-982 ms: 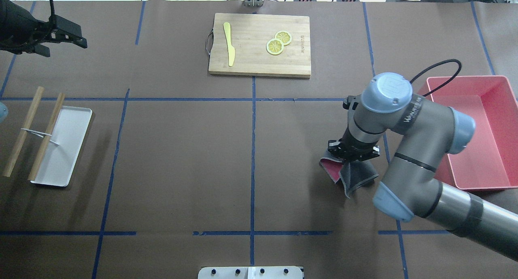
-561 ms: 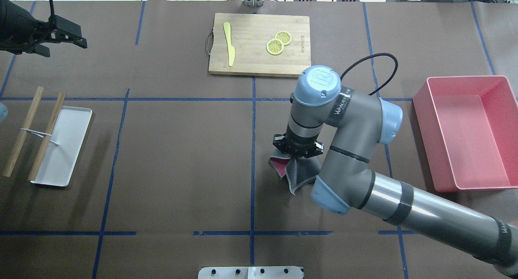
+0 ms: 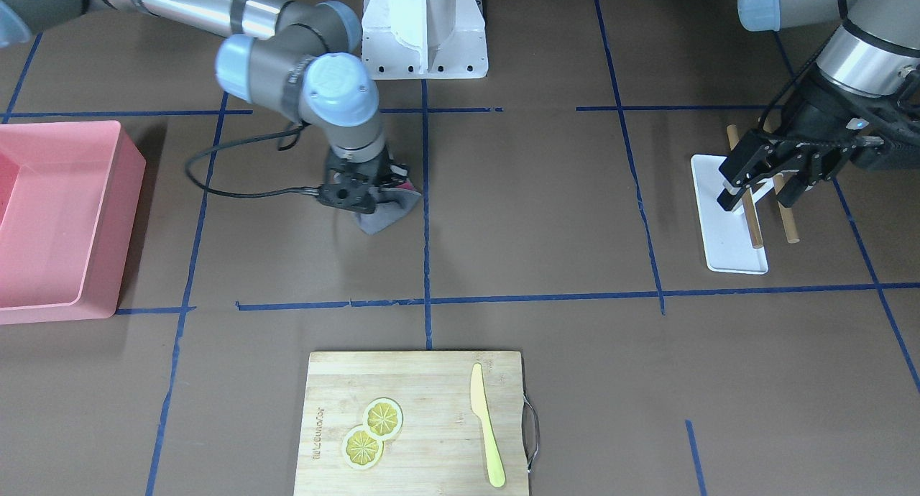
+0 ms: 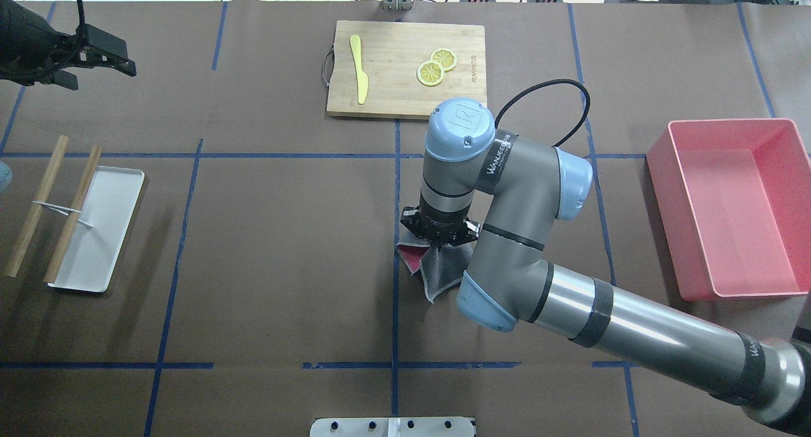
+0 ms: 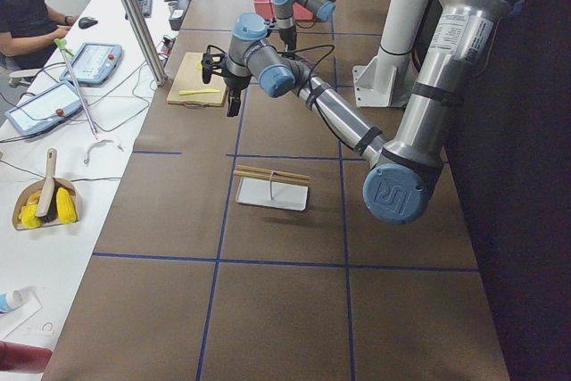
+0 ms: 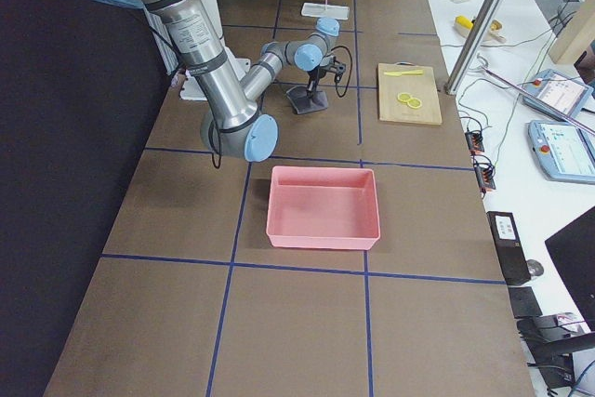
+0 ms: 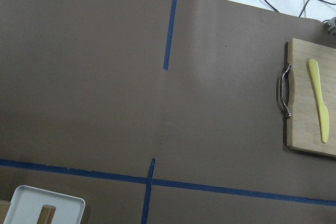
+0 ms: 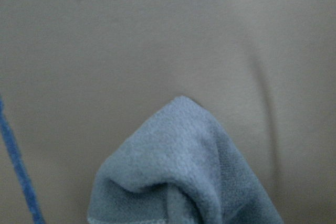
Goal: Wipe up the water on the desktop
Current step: 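Wipe the towel back and forth on the table with the right gripper, then carry the towel into the pink bin and release it with the right gripper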
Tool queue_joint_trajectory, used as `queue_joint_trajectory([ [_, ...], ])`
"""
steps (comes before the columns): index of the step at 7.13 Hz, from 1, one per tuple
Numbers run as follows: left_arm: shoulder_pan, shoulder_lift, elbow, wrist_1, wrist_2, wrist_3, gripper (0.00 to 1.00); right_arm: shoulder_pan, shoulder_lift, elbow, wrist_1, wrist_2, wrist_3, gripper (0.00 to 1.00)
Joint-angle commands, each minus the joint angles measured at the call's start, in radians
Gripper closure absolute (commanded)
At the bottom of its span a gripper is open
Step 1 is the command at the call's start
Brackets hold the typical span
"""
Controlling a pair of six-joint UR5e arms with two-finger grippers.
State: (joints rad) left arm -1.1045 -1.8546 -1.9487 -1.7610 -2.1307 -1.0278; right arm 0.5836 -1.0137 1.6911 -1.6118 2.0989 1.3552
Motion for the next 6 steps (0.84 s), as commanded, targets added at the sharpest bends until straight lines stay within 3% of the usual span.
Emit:
queue_joint_trajectory([
  [1,0.000,0.000,0.002,0.000,0.000,0.000,0.00,0.103,-0.234,0.213,-0.025,0.007,-0.126,0.99],
  [4,0.000,0.000,0.002,0.000,0.000,0.000,0.00,0.339,-0.432,0.445,-0.184,0.010,-0.456,0.99],
  [6,0.000,0.002,0.004,0.000,0.000,0.000,0.00,0.532,-0.599,0.463,-0.185,0.106,-0.771,0.97],
])
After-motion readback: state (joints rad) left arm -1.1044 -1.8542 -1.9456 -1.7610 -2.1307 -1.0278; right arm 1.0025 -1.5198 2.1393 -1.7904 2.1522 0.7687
